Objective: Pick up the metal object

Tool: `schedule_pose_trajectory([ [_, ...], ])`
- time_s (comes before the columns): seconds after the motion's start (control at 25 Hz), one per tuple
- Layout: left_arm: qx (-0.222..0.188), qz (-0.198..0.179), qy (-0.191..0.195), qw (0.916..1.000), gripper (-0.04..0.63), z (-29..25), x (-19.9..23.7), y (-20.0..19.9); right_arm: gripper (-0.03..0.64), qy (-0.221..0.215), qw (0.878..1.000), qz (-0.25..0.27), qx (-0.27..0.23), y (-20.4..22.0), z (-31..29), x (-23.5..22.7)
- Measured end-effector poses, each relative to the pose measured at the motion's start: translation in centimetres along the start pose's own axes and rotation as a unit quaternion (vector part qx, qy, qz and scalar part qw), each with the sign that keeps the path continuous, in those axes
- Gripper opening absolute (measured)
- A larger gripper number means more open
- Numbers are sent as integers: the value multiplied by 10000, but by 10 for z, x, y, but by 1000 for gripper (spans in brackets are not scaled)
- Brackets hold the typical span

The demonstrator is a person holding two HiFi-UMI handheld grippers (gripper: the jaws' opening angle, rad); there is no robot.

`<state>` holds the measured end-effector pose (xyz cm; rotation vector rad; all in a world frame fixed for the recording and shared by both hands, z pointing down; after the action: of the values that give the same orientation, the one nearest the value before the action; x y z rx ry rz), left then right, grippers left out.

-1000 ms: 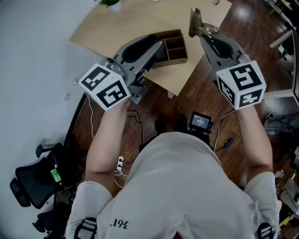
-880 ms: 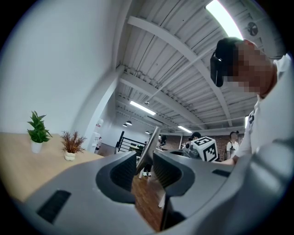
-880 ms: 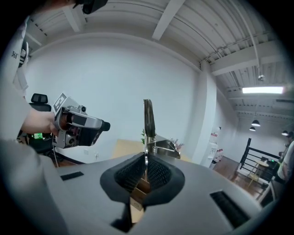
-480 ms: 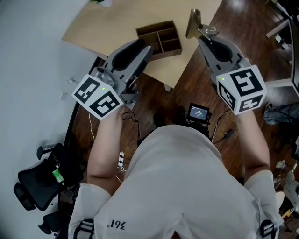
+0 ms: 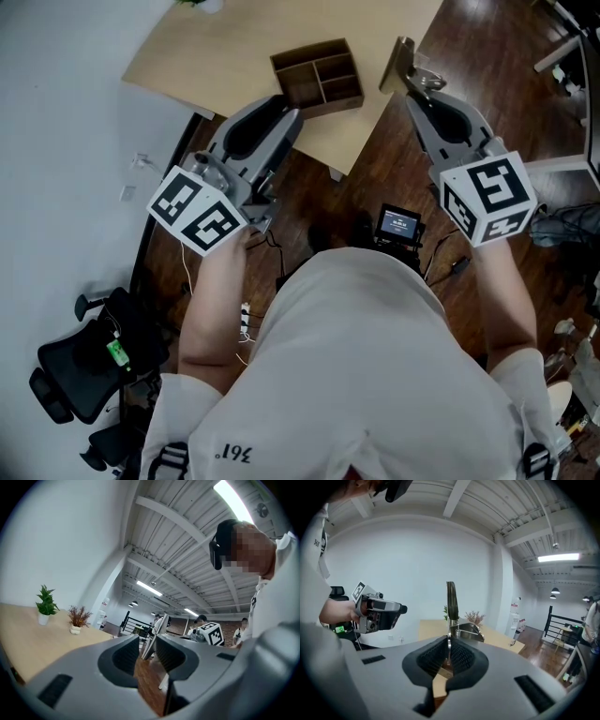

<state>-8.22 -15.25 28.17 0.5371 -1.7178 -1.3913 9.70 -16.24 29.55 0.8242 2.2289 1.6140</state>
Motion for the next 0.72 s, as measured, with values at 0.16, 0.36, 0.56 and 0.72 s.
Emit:
schedule_pose_trajectory([
  [0.16,16,100,-61,9999,91,6,0,8,5,-13,9999,-117,37,9,4,4],
  [0.36,26,215,-161,9996,91,15,-3,18,5,-84,9996,-251,79,20,9,12],
  [0.56,65,301,-236,9992,91,21,-3,27,5,-68,9992,-376,151,29,12,14],
  [0.72,93,375,-287,9988,91,24,-2,35,5,-61,9987,-451,224,38,12,14],
])
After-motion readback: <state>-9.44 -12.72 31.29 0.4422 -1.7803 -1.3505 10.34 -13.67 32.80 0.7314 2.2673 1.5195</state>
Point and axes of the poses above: the fingertips, and each gripper's own axes: z backward along the fingers, x to its left, y out of its underside, the point moved 2 cm from there along z, backward along the fingers, and after that the axes turned 1 degree about x, right-handed, at the moved point
